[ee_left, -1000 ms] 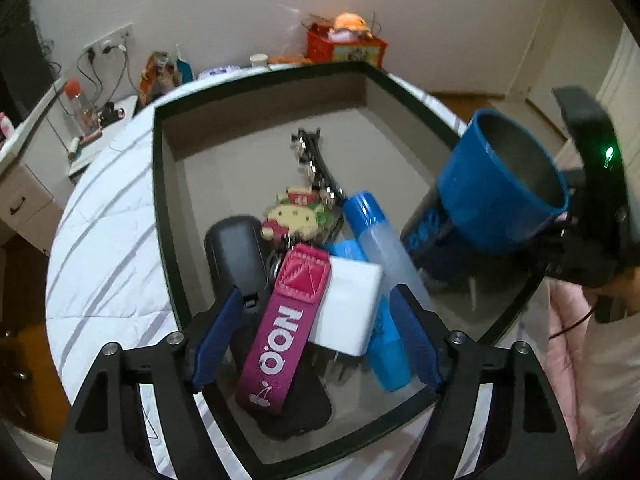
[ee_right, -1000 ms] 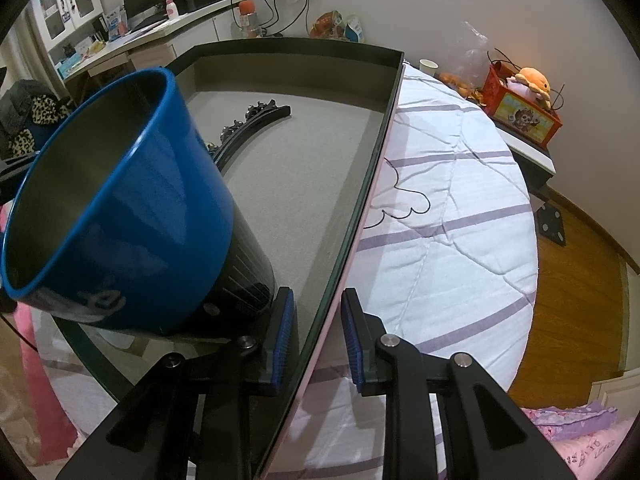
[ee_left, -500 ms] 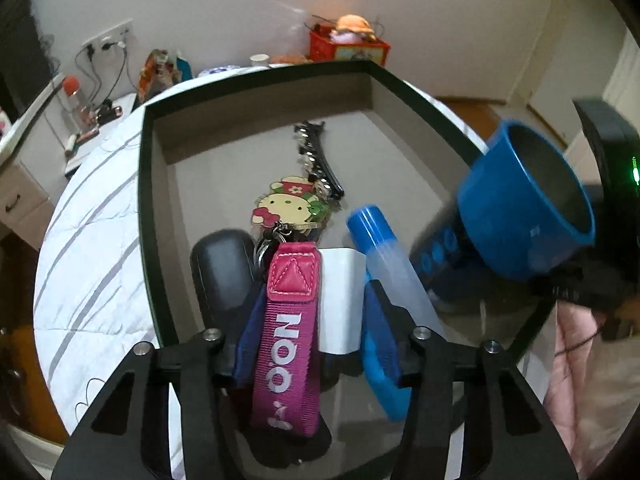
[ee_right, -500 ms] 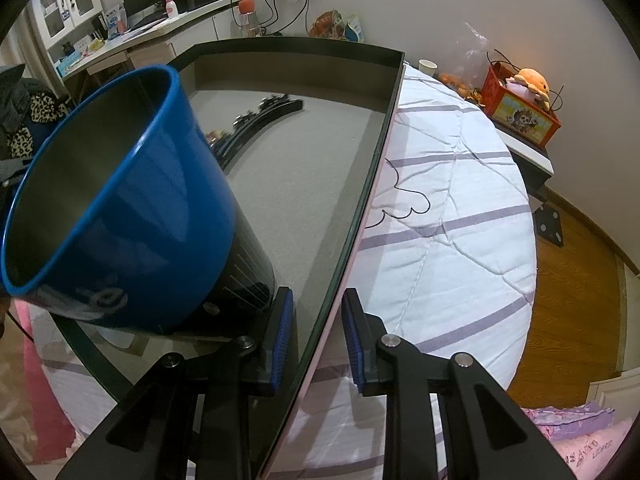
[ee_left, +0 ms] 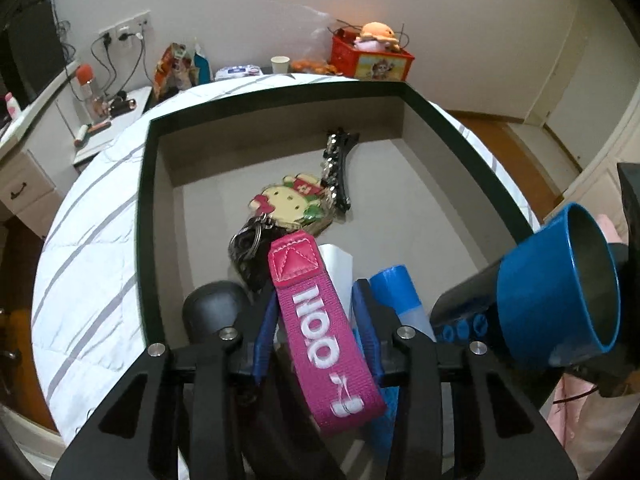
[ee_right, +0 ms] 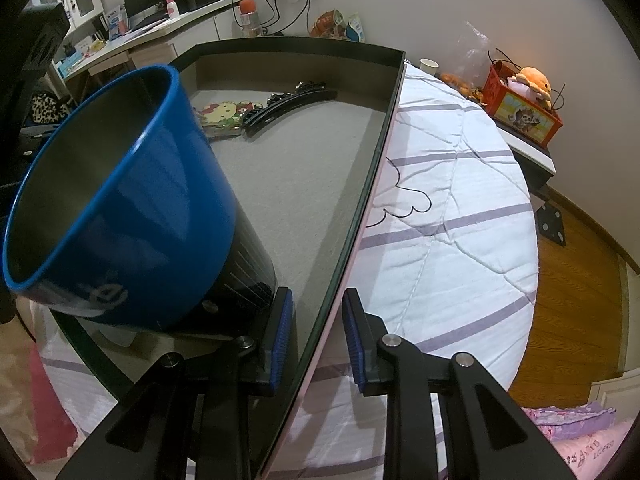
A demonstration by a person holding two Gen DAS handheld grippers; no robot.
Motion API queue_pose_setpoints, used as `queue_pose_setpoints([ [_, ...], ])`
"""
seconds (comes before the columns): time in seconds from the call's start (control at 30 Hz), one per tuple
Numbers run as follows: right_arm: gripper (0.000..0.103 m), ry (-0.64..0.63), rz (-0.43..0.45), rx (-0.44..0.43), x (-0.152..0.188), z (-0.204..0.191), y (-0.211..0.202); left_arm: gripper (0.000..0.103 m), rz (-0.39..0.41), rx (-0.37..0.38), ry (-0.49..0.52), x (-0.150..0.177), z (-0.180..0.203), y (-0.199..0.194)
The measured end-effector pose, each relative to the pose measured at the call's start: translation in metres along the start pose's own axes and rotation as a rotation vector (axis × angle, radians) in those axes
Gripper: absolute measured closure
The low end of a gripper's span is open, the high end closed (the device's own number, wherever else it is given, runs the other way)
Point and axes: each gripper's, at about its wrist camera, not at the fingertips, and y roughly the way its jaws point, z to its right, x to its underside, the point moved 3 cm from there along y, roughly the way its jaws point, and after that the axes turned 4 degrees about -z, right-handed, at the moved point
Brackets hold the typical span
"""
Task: Organize rigid objects
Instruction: 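Withdraw the left tool from the box over the box wall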
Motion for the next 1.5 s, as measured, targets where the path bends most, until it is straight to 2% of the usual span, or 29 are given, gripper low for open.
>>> queue_pose_setpoints([
  [0.1,0.077,0.001,0.0,-0.001,0.0,0.0,0.0,0.021,0.06,0.021,-0.023,0.006,-0.004,-0.018],
  [0.23,0.077,0.0,-0.002,0.004,0.0,0.002,0.001,0.014,0.132,0.031,-0.059,0.017,-0.01,-0.047],
  [0.37,0.077,0.006,-0.001,0.003,0.0,0.002,0.001,0.009,0.172,-0.047,-0.072,0.033,-0.018,-0.063],
  [0.63,0.077,0.013,0.008,0.015,0.002,-0.001,-0.001,0.009,0.089,-0.225,-0.13,0.064,-0.053,-0.041],
  [0.73,0.077,0.018,0.011,0.017,0.003,-0.002,-0.002,0.009,0.051,-0.272,-0.137,0.072,-0.059,-0.028],
  [0.8,0.076,0.016,0.011,0.022,0.003,-0.003,-0.002,0.009,0.06,-0.257,-0.167,0.075,-0.061,-0.024],
  [0.87,0.074,0.013,0.01,0.023,0.005,-0.005,-0.003,0.011,0.067,-0.236,-0.183,0.076,-0.063,-0.022],
  [0.93,0.074,0.009,0.012,0.03,0.006,-0.007,-0.004,0.03,0.096,-0.213,-0.175,0.077,-0.06,-0.022],
  [1.0,0.074,0.006,0.014,0.035,0.006,-0.009,-0.004,0.047,0.105,-0.15,-0.189,0.08,-0.057,-0.023],
  [1.07,0.074,0.007,0.016,0.037,0.006,-0.01,-0.005,0.055,0.115,-0.135,-0.172,0.08,-0.051,-0.023],
  [1.13,0.074,0.006,0.016,0.04,0.006,-0.009,-0.005,0.072,0.122,-0.109,-0.157,0.081,-0.048,-0.023],
  [1.2,0.074,0.01,0.015,0.041,0.006,-0.01,-0.005,0.084,0.124,-0.066,-0.158,0.082,-0.046,-0.024],
  [1.23,0.074,0.009,0.015,0.043,0.005,-0.011,-0.005,0.087,0.128,-0.071,-0.164,0.083,-0.047,-0.024],
  [1.4,0.068,0.0,0.018,0.027,0.007,-0.015,-0.007,0.087,0.128,-0.06,-0.17,0.086,-0.049,-0.025],
  [1.5,0.068,-0.003,0.018,0.026,0.008,-0.019,-0.008,0.087,0.126,-0.06,-0.172,0.089,-0.05,-0.028],
])
